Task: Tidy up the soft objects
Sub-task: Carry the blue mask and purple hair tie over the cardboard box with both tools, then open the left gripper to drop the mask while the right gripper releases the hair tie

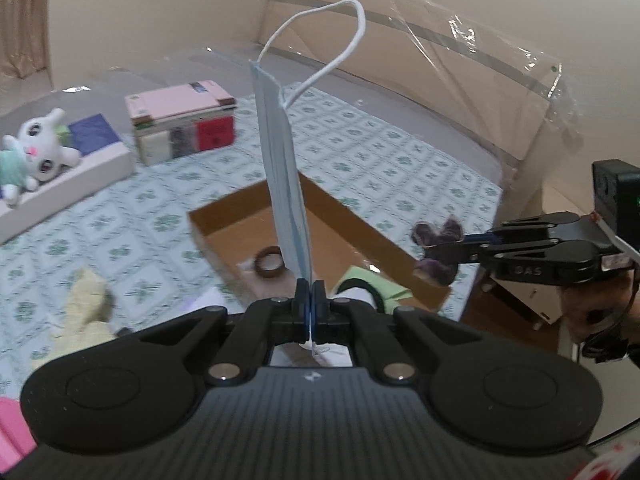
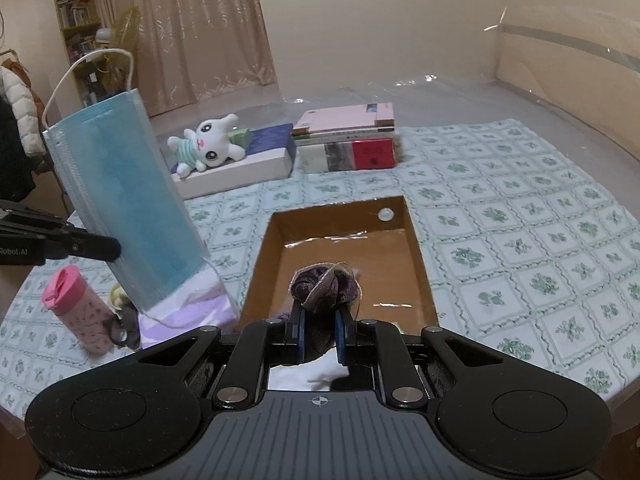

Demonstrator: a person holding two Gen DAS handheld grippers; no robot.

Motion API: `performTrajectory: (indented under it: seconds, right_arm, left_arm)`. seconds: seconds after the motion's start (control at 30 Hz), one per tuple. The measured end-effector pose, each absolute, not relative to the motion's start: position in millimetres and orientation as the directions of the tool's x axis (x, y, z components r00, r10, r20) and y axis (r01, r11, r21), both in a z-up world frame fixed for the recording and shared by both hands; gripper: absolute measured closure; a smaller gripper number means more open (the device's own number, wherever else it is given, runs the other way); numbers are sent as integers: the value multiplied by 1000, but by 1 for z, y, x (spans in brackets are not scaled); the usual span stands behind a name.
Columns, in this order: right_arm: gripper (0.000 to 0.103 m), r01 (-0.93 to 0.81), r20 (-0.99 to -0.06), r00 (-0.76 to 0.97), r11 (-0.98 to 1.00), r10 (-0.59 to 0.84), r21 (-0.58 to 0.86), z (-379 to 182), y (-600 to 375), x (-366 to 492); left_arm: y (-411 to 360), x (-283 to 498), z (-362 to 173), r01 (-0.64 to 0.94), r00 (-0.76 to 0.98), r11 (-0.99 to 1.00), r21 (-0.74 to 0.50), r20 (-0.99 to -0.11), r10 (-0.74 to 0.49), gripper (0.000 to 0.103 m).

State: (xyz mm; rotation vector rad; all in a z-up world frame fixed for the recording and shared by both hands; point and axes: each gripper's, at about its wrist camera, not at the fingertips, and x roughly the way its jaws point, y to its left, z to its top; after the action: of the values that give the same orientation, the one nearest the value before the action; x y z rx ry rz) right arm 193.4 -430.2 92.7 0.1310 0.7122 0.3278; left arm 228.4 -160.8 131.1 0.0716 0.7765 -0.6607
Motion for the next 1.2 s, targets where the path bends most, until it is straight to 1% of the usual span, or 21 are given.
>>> performTrajectory:
  seconds: [0.3,0.4,0.6,0.77,0.9,0.93,1.07,1.13,1.2]
  right_arm:
    - [89,-229,-645,688,943,333,242,72,-441,213]
    - [89,-226,-658,676,943,332,244,63,-444,223]
    - [89,-208,-681,655,945,327,254,43,-449,245]
    - [89,-205,-690,645,945,327,255,32,-449,262]
    - [89,-202,-696,639,944,328,260,25,-449,274]
    - [89,-202,-697,638,944,328,260,23,-449,276]
    - [89,-200,-698,635,943,331,266,18,-448,284]
    - [89,-200,-697,635,942,333,268,16,-448,286]
    - [89,-200,-696,634,941,336,272,13,-448,289]
  left_arm:
    - [-203,250,105,618,400,743,-256,-711,-578,103]
    - [-209,263,94,619,343,726,-300,-728,-594,103]
    - [-218,294,68,588,289,736,-334,-764,-577,103]
    - [-223,316,50,562,287,757,-334,-779,-557,103]
    - [-227,332,39,549,306,776,-309,-791,-531,102]
    - [-227,337,36,540,311,784,-307,-793,-524,101]
    - [-223,348,33,514,346,808,-288,-792,-503,87]
    - [-218,347,33,506,370,819,-271,-789,-490,84]
    - [-213,345,35,500,398,829,-249,-784,-476,83]
